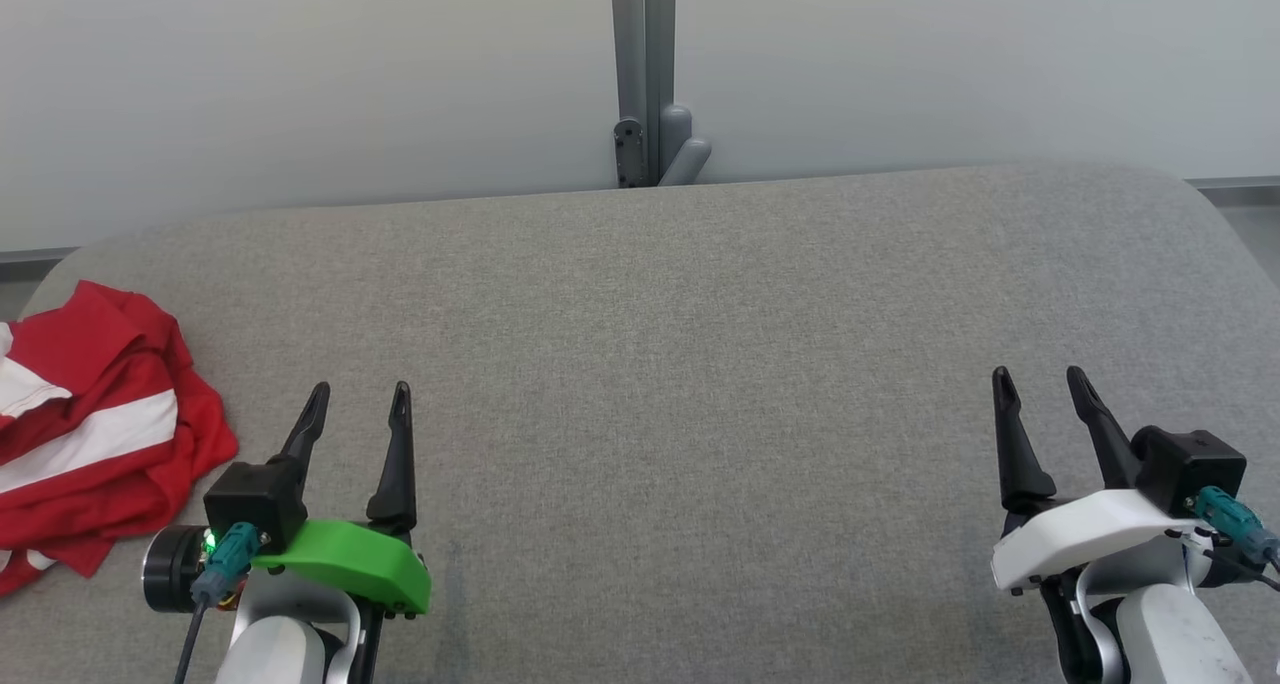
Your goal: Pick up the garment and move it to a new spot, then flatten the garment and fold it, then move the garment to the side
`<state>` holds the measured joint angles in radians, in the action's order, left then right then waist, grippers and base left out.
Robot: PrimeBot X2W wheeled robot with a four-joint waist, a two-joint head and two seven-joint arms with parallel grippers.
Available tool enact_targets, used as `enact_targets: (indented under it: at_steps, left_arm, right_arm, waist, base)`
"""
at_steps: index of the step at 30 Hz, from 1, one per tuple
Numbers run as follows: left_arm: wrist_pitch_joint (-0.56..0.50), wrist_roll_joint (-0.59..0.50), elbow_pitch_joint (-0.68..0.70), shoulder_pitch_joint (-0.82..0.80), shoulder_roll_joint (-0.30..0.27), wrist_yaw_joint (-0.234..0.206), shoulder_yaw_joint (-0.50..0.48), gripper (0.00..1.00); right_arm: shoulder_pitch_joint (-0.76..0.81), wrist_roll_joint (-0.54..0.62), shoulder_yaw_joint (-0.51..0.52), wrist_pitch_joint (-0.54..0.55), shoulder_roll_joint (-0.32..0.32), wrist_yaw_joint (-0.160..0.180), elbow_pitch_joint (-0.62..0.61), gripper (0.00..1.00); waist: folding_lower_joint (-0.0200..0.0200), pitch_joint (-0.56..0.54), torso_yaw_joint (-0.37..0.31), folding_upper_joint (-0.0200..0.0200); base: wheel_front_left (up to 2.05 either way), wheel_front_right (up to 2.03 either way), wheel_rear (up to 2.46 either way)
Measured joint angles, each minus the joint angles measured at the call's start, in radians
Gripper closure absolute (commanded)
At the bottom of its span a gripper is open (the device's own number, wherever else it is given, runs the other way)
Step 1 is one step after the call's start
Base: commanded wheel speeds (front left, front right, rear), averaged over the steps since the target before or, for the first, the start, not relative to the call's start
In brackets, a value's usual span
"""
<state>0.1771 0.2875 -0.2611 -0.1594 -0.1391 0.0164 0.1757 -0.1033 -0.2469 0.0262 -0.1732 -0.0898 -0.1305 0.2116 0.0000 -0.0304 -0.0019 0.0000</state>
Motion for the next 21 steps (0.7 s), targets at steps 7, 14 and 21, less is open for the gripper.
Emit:
enact_targets:
  at_steps: [7,14,21]
  left_arm:
    - [-0.005,-0.037,-0.006,0.000,-0.002,-0.006,-0.003,0.00]
    - [-0.013,-0.069,-0.008,0.000,-0.005,-0.016,-0.005,0.00]
    - [-0.017,-0.078,-0.009,0.000,-0.006,-0.018,-0.003,0.00]
  right_arm:
    - [0.003,0.031,-0.005,-0.014,0.002,0.000,0.000,0.00]
    - [0.014,0.063,-0.010,-0.031,0.008,0.000,0.000,0.00]
    - [0.016,0.073,-0.008,-0.033,0.012,0.000,0.002,0.00]
  waist:
    - [0.0000,-0.005,0.000,0.0000]
    - [0.0000,-0.007,-0.001,0.0000]
    - [0.0000,-0.007,-0.001,0.0000]
  base:
    - [0.00,0.00,0.00]
    - [0.00,0.00,0.00]
    - [0.00,0.00,0.00]
